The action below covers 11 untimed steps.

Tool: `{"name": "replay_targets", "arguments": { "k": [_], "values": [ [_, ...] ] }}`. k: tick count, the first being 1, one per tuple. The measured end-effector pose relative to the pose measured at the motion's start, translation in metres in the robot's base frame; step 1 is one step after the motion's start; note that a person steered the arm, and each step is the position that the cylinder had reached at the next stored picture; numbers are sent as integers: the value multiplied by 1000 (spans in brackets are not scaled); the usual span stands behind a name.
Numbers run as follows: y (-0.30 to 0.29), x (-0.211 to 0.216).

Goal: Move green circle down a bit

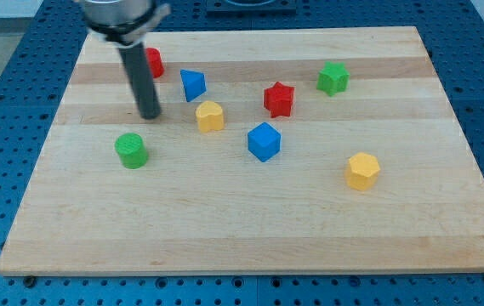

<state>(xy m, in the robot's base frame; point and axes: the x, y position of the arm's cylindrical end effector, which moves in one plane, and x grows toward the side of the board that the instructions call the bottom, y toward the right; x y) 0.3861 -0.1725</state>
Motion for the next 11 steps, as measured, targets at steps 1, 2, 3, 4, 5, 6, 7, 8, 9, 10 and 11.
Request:
{"name": "replay_targets", "arguments": {
  "k": [1,2,3,4,5,6,7,8,9,10,11],
  "values": [
    [-8,3],
    [-22,37],
    [-25,47],
    [-22,50],
    [-15,61],
    [-15,61],
    [-15,61],
    [-15,61],
    [-8,70],
    [-1,74],
    [-1,73]
  ]
}}
